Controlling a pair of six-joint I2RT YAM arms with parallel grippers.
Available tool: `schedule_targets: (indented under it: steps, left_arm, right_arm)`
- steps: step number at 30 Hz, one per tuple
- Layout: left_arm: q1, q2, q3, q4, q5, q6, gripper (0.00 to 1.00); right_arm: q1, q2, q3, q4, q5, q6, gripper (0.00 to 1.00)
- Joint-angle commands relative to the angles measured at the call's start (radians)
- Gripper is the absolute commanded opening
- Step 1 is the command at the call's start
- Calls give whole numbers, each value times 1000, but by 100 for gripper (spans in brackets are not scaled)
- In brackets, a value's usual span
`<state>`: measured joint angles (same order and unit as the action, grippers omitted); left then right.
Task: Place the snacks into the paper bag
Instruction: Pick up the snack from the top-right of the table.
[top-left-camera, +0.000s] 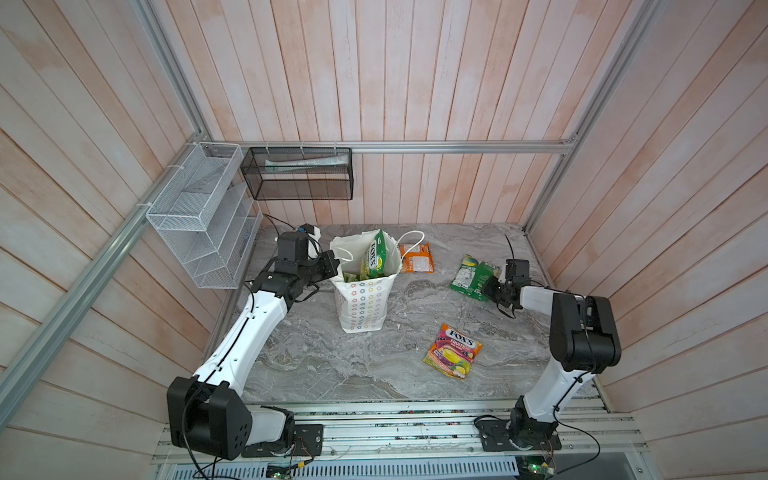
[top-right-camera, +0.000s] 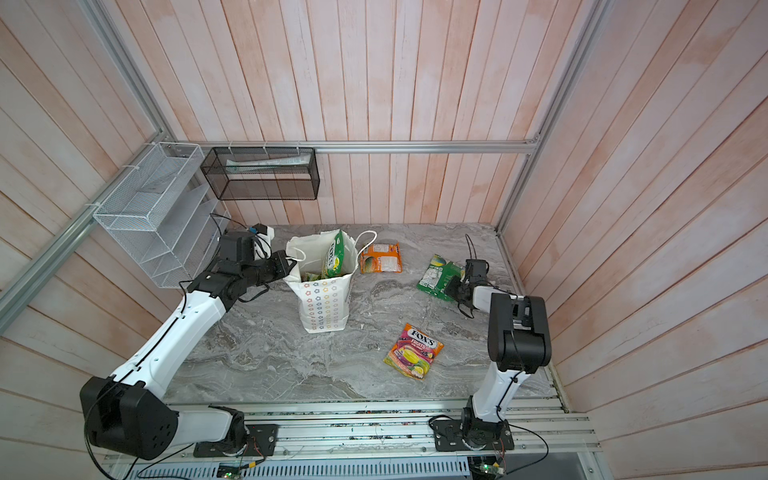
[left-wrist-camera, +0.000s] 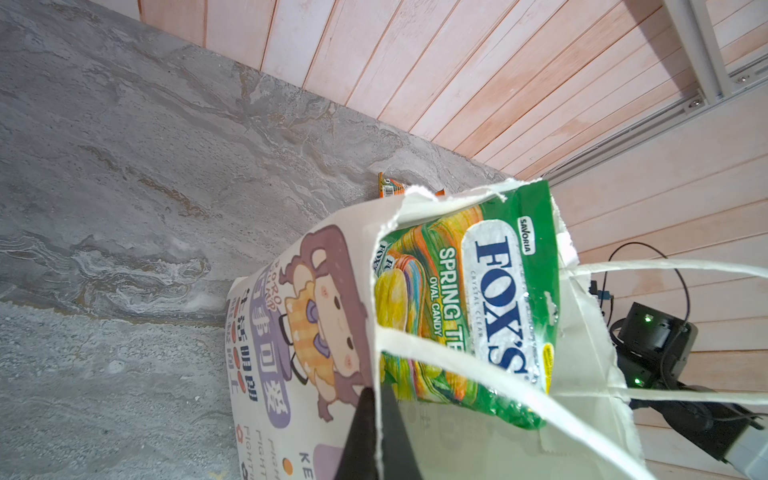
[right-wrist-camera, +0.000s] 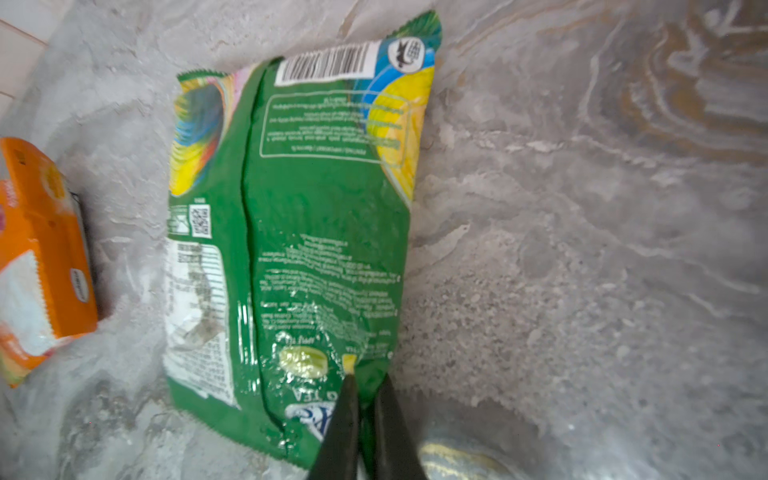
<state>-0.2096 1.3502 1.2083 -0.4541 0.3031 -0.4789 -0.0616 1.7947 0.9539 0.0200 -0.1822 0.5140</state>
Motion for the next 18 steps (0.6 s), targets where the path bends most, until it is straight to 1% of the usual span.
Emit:
schedule_targets:
  steps: [1, 9, 18]
  left_arm:
    - [7, -18, -6, 76, 14, 2, 0]
    - [7, -20, -6, 77, 17, 0, 0]
    - [7, -23, -6, 78, 20, -2, 0]
  right_arm:
    - [-1, -74, -41, -15, -45, 24, 0]
    - [1, -314, -84, -18, -108, 82, 0]
    - [15, -485, -83, -62, -136, 114, 0]
